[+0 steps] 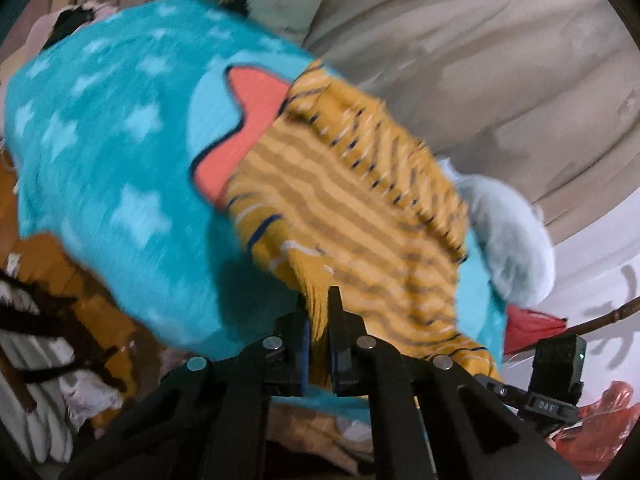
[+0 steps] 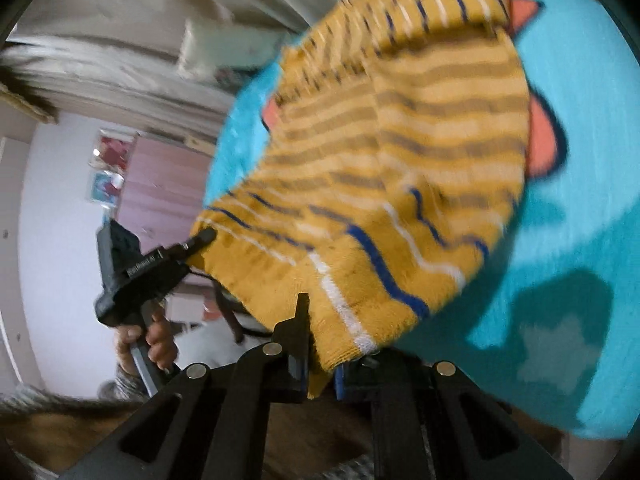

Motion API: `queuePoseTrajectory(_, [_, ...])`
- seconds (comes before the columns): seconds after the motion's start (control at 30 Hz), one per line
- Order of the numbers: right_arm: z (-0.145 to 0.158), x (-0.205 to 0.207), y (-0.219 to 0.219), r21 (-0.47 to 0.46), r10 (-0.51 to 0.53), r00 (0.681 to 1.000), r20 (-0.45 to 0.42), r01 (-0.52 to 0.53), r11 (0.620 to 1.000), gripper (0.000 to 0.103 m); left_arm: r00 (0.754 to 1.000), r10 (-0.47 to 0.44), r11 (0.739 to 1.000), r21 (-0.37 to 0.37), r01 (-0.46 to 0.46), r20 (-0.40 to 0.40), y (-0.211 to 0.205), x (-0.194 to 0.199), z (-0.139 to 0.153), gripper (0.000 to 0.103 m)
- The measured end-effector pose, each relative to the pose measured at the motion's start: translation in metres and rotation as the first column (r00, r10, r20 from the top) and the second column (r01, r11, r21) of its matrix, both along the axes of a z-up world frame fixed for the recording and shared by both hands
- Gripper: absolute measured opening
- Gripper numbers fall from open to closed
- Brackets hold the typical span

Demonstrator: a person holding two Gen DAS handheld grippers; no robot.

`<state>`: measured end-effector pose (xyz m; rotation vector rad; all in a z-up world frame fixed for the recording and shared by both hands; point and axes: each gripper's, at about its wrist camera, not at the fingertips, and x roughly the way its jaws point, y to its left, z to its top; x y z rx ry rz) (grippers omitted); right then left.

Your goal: Fold small clothes

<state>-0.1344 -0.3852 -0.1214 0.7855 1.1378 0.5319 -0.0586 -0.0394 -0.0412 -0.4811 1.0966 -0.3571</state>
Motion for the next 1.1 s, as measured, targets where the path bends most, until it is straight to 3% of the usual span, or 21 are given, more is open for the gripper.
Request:
queuePoseTrajectory(0.13, [0.026, 0.038, -0.021, 0.039, -0.074, 0.995, 0.067, 0.071, 0.997, 0.009, 0.999, -0.003, 1.000, -0.019, 0.004, 0.049, -0.010, 0.042, 0.023, 0.007])
queuePoseTrajectory(0.27, [0.046, 0.083, -0.038, 0.016, -0.154, 0.981, 0.118, 0.153, 0.988, 0.009, 0.992, -0.023, 1.000, 0.017, 0.021, 0.124, -0.030, 0.090, 0.038, 0.007])
queuePoseTrajectory(0.5, [0.066, 0.175, -0.058, -0.075, -0.236, 0.961, 0.143, 0.248, 0.966, 0.009, 0.990, -0.070, 0.997, 0.050, 0.064, 0.125, -0.073, 0.208, 0.028, 0.007])
queuePoseTrajectory(0.73, [0.022, 0.278, -0.090, -0.183, -0.344, 0.938, 0.039, 0.345, 0.920, 0.011, 0.987, -0.159, 0.978, 0.139, 0.154, 0.029, -0.122, 0.314, -0.019, 0.008])
queuePoseTrajectory(0.87, [-0.017, 0.303, -0.104, -0.216, -0.427, 0.903, -0.057, 0.406, 0.888, 0.015, 0.981, -0.192, 0.976, 0.095, 0.194, -0.026, -0.132, 0.343, -0.041, 0.011])
queuePoseTrajectory(0.93, [-0.030, 0.306, -0.111, -0.170, -0.459, 0.883, -0.097, 0.439, 0.882, 0.020, 0.984, -0.178, 0.983, 0.034, 0.179, -0.033, -0.126, 0.351, -0.043, 0.018])
queuePoseTrajectory(1.03, [-0.041, 0.307, -0.124, -0.090, -0.497, 0.860, -0.113, 0.489, 0.867, 0.038, 0.991, -0.128, 0.991, -0.037, 0.127, -0.025, -0.113, 0.363, -0.040, 0.041])
queuePoseTrajectory(1.1, [-0.042, 0.306, -0.133, -0.056, -0.527, 0.842, -0.112, 0.524, 0.850, 0.053, 0.996, -0.085, 0.994, -0.067, 0.083, -0.025, -0.104, 0.370, -0.036, 0.045])
